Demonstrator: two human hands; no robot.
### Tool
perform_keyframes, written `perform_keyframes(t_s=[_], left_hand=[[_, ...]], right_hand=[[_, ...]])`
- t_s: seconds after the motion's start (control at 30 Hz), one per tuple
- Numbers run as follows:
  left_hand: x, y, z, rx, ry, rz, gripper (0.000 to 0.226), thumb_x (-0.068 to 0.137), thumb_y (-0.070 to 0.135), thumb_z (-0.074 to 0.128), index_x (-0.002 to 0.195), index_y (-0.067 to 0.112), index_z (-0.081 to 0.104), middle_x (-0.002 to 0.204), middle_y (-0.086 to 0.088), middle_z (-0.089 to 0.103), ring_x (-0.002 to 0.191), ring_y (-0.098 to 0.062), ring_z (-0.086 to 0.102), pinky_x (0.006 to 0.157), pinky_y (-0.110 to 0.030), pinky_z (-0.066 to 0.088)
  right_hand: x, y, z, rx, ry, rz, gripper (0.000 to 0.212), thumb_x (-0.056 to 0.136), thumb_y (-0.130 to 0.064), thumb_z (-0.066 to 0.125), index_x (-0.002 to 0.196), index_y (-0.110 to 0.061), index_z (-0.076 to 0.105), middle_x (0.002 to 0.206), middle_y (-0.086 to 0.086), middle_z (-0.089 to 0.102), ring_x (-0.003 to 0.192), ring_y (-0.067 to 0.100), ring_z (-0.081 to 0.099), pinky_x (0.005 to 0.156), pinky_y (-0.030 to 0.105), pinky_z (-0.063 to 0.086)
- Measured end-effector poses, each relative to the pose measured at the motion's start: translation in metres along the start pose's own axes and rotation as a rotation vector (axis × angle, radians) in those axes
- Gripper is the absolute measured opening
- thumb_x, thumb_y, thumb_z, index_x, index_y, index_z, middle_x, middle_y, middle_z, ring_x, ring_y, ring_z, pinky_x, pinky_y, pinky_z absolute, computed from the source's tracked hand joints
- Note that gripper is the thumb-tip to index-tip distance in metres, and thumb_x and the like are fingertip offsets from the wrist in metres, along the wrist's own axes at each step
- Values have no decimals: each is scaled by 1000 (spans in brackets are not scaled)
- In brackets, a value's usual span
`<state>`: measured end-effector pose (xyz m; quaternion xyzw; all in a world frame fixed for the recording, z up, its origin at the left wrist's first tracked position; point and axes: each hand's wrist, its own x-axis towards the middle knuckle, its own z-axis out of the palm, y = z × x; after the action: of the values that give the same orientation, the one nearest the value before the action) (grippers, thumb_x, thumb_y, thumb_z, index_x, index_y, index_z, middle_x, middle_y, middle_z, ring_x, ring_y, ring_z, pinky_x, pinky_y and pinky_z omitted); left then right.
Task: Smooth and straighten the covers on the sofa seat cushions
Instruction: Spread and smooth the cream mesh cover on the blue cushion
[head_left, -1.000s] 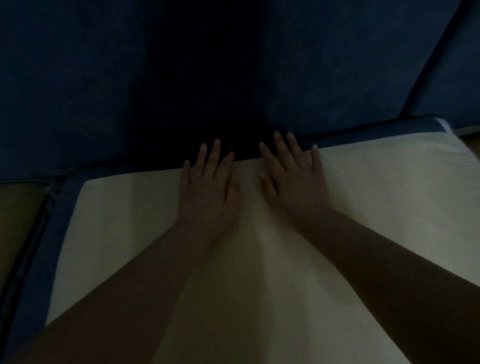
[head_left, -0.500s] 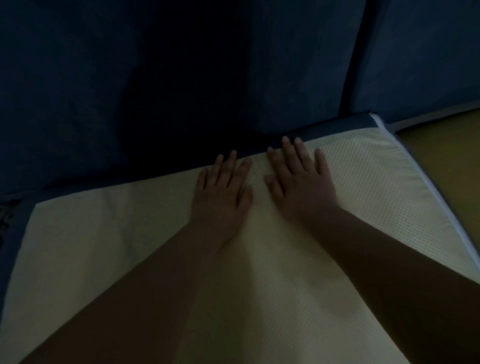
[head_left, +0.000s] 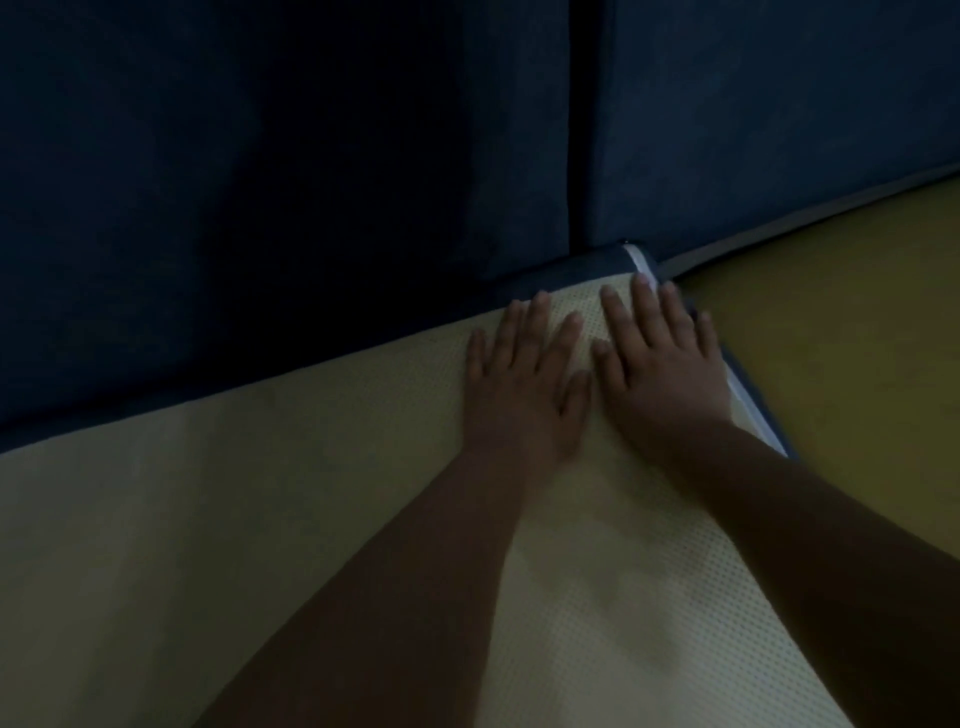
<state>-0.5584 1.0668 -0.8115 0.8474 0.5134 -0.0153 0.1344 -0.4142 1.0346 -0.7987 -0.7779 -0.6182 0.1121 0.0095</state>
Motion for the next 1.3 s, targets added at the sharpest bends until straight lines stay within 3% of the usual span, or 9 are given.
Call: perform_keyframes(t_s=[0.17, 0.33, 0.53, 0.73, 0.83, 1.0, 1.3], left_hand=[[3, -5, 10, 58, 81, 22, 62, 93, 53, 3, 153, 36, 0, 161, 7, -12, 148, -13, -12, 119, -45, -4], [4, -4, 11, 43, 34, 6, 63, 92, 53, 1, 153, 37, 0, 161, 8, -13, 147, -12, -14, 118, -44, -6], [3, 0, -10, -11, -82, 5, 57, 101, 46, 18, 153, 34, -1, 160, 7, -17, 146, -11, -18, 118, -40, -10], [-46, 9, -39, -136, 236, 123, 59, 96, 43, 17, 153, 27, 17, 163, -1, -2, 149, -20, -5, 119, -48, 8], [-74, 31, -37, -74, 320, 142, 57, 98, 41, 22, 152, 26, 25, 162, -4, 10, 149, -23, 4, 117, -52, 14], [-104, 37, 26, 27, 112, 91, 56, 99, 48, 19, 153, 33, 16, 162, 1, 4, 149, -22, 2, 116, -50, 6], [-99, 35, 26, -14, 0, 47, 58, 95, 52, 12, 152, 39, 14, 162, 6, 0, 149, -17, -6, 117, -48, 4]], right_hand=[[7, 0, 9, 42, 11, -5, 57, 101, -47, 8, 153, -30, -6, 161, 0, -12, 147, 17, -15, 119, 43, -7], [8, 0, 14, 36, -23, 14, 57, 102, -46, 12, 154, -31, -5, 162, -1, -10, 147, 17, -14, 119, 42, -6], [1, -1, -3, 48, -113, 20, 57, 102, -46, 10, 152, -31, -12, 160, 0, -19, 145, 16, -20, 118, 44, -12], [-64, -1, -38, 101, 243, -51, 60, 99, -45, 16, 154, -28, 1, 161, -3, -10, 147, 15, -14, 117, 46, -6], [-99, 10, -37, 97, 270, -55, 59, 100, -42, 21, 154, -28, 3, 161, -3, -8, 148, 17, -11, 118, 49, 0], [-121, 38, 21, 15, 69, -39, 57, 100, -44, 17, 154, -31, 5, 162, 1, 1, 149, 20, -4, 117, 56, 10], [-119, 34, 22, -1, -9, -8, 59, 97, -48, 7, 153, -32, 6, 162, 3, 0, 148, 22, -8, 117, 53, 0]])
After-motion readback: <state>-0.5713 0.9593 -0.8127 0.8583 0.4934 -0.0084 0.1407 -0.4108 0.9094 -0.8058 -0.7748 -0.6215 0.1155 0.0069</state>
